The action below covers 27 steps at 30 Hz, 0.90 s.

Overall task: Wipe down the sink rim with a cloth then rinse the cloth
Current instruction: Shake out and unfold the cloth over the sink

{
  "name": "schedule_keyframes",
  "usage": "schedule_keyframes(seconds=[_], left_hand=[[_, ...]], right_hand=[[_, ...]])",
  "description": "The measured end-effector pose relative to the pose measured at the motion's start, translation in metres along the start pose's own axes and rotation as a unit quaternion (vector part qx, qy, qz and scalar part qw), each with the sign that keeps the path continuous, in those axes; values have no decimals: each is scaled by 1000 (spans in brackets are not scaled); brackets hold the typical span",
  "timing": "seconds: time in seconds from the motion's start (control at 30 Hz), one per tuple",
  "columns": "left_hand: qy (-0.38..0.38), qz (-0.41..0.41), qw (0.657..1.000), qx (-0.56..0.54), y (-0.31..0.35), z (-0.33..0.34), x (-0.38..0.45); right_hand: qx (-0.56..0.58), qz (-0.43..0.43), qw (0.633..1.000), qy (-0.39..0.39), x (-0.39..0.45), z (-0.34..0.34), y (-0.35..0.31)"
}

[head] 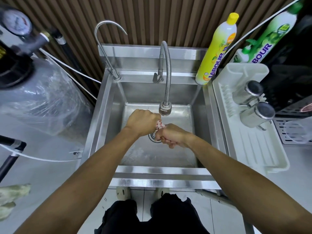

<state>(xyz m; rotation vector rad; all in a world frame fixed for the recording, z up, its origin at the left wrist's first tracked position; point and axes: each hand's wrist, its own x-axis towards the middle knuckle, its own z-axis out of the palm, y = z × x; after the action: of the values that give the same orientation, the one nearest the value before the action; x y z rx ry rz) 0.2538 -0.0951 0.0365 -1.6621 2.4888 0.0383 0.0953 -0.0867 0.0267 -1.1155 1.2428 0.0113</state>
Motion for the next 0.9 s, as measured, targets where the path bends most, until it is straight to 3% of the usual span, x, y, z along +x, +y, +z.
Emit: schedule_keyframes(seconds=[0.07, 0.13, 0.2, 0.3, 0.37, 0.43, 0.6, 0.77, 0.9], left_hand=[[-56, -25, 997, -57, -3, 0, -1], [-81, -61, 984, -147, -11, 4, -3], [-103, -90, 950, -282, -21, 6, -8], [-108, -106, 867, -474, -31, 1, -20], [-128, -114, 815, -553, -36, -5, -28], [-150, -124, 788, -584, -42, -12, -35], [-168, -135, 768, -603, -70, -43, -52], [-181, -170, 817, -521, -90, -80, -55], [-213, -126, 807, -537, -104, -86, -53]], right_hand=[[-116, -30, 989, 86, 3, 0, 0], [-137, -53, 983, 111, 3, -4, 0], [-76, -68, 989, 108, -5, -11, -4], [125, -83, 987, 57, -20, -22, -12], [213, -105, 970, 54, -25, -24, -15], [217, -125, 964, 89, -28, -21, -19], [135, -174, 961, 168, -46, -9, -38], [9, -228, 943, 241, -64, 5, -70], [58, -242, 929, 273, -72, 16, -89]])
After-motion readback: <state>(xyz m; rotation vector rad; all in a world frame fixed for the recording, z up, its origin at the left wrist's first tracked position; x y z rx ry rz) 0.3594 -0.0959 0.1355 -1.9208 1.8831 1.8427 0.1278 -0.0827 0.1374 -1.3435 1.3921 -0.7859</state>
